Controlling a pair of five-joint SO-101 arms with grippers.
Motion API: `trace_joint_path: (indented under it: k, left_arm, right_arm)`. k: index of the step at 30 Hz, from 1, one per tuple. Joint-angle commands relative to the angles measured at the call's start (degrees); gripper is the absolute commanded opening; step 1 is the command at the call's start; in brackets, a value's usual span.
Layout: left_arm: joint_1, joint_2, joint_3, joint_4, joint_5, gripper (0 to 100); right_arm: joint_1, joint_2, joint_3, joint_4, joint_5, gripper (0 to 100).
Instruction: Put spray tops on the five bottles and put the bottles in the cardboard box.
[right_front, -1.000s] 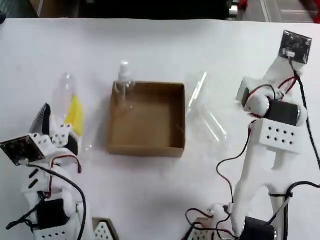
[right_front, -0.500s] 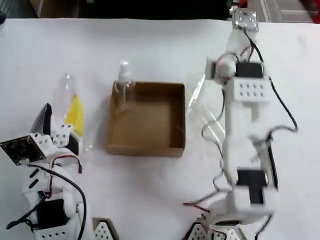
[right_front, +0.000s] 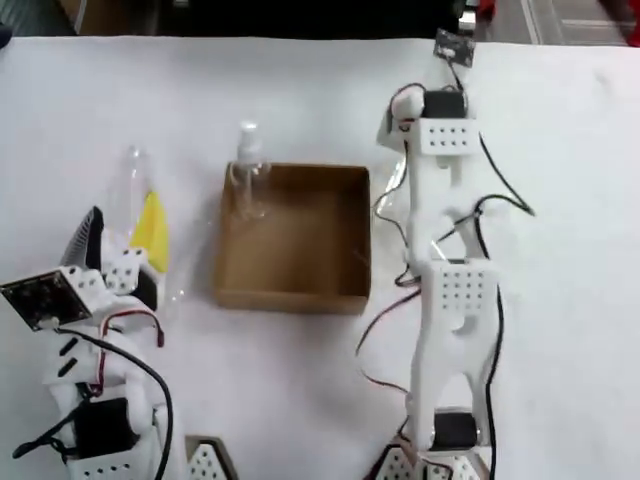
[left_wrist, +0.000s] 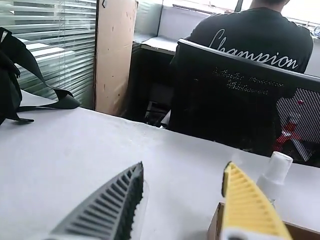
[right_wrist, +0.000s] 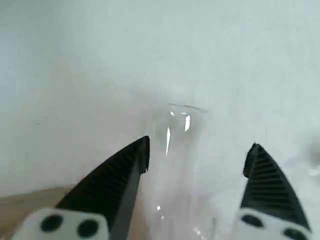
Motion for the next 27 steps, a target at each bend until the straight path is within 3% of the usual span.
trace_joint_path:
  k: [1,13,19,27]
  left_arm:
    - [0.48,-0.40,0.00,-1.41,0.18,24]
    - [0.48,-0.40,0.18,-1.58,0.18,24]
    - [0.48,-0.40,0.18,-1.58,0.18,24]
    - [0.48,-0.40,0.18,-1.67,0.18,24]
  right_arm:
    - [0.75,4.97,-10.81,0.40,-0.44,27.8]
    - [-0.22,14.37,-14.15,-1.27,-0.44,26.4]
    - [3.65,15.60,-14.77,-1.27,-0.44,1.0]
    - [7.60,1.54,-14.77,6.29,-0.44,5.1]
